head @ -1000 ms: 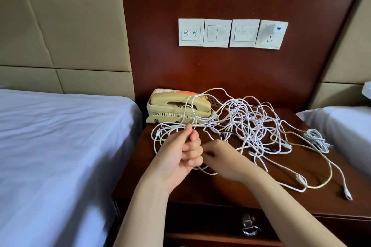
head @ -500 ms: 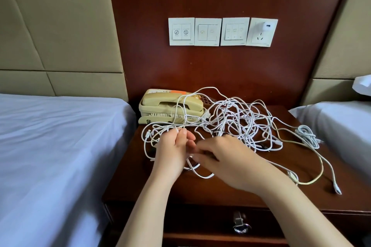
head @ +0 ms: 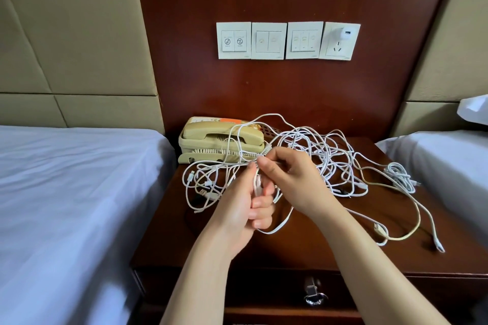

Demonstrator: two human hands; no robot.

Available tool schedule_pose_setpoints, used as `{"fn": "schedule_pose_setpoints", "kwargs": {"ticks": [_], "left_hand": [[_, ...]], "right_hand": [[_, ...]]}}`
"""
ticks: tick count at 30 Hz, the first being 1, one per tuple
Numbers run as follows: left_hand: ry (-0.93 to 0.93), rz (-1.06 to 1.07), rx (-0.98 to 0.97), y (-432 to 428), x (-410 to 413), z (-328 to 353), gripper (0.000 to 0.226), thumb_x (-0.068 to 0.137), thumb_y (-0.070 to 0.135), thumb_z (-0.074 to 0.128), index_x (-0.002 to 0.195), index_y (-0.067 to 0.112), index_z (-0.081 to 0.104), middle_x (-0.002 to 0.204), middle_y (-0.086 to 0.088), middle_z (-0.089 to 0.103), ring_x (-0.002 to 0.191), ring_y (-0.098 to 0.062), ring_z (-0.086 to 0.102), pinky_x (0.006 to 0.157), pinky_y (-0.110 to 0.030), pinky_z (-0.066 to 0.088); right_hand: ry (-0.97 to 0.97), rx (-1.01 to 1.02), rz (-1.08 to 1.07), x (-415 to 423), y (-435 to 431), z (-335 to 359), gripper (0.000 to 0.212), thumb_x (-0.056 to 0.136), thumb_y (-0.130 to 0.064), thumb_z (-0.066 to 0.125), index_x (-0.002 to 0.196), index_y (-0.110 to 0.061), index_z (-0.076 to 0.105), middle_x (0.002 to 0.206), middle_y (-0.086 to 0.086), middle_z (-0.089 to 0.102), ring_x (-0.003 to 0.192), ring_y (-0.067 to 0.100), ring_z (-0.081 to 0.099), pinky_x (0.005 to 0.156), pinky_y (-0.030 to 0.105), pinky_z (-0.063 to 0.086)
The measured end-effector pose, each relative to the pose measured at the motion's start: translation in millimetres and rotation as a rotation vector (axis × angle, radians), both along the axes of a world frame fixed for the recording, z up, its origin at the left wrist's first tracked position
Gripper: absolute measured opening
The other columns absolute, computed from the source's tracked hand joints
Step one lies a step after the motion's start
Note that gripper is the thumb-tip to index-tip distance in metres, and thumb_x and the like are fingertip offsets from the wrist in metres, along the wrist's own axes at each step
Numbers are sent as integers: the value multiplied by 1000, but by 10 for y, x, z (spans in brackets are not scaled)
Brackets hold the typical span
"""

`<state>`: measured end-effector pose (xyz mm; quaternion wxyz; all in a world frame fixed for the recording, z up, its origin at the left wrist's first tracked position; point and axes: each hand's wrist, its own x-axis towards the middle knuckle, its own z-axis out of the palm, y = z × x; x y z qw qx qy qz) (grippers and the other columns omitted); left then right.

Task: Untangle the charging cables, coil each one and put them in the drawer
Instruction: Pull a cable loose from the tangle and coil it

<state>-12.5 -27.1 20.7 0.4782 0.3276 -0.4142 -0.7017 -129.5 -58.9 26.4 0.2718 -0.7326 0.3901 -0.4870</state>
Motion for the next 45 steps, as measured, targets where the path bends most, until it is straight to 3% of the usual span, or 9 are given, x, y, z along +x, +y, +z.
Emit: {"fn": "schedule_pose_setpoints", "kwargs": {"ticks": [7,15,21,23,25,29,33,41,45], "left_hand": [[122,26,-36,-3,195,-45,49,101,30,29,57,11,42,44,4,27,33,-5,24,36,-17,24],[173,241,-27,-180,470,-81,53,103,29,28,54,12,41,38,5,30,27,-5,25,32,-13,22],[299,386,4,-341,729,-167,56,90,35,46,36,20,42,34,9,30,27,1,27,31,-9,23],[389,298,-21,-370,851,-195,37,69,38,58,39,19,50,38,8,39,31,-1,37,33,-13,31],[563,147,-52,-376,891,-178,43,90,29,46,53,10,58,43,1,47,36,-8,45,37,-18,36],[355,492,11,-310,858,-167,46,103,26,21,59,16,31,33,10,25,24,-3,20,29,-14,15],[385,500,57,-292,813,-129,70,103,26,20,38,17,44,31,8,26,21,-4,21,31,-7,16],[324,640,33,-279,848,-87,41,92,31,47,57,8,50,30,10,27,22,-3,21,33,-8,17],[163,706,1,-273,800,-112,50,103,32,24,73,3,52,33,10,24,26,-2,19,33,-12,17]], "right_hand": [[8,102,109,43,-154,-290,36,97,-25,49,66,-8,55,61,-1,44,60,7,39,58,22,32],[537,2,-98,-154,-310,-269,31,96,-18,52,65,-18,51,67,-5,53,67,14,51,64,16,35],[815,-281,-363,-313,-709,243,14,92,-11,53,91,-9,66,99,4,64,102,27,50,77,33,31],[835,-272,-383,-394,-786,381,18,95,-19,51,98,-10,67,105,4,62,105,26,46,81,36,37],[851,-241,-375,-428,-830,507,23,96,-26,50,96,-11,67,99,4,59,98,25,47,82,40,43],[772,-156,-345,-412,-898,749,25,98,-23,49,76,-11,55,71,5,59,72,30,60,71,38,50],[658,-217,-367,-362,-927,960,28,100,-22,45,76,-10,54,57,-4,62,46,12,61,63,39,56],[864,-674,-312,-15,-638,963,32,96,-42,40,92,-21,65,68,2,66,65,35,63,60,38,51],[990,-627,-123,173,-510,701,31,96,-42,44,93,-24,69,69,2,68,67,35,62,55,27,38]]}}
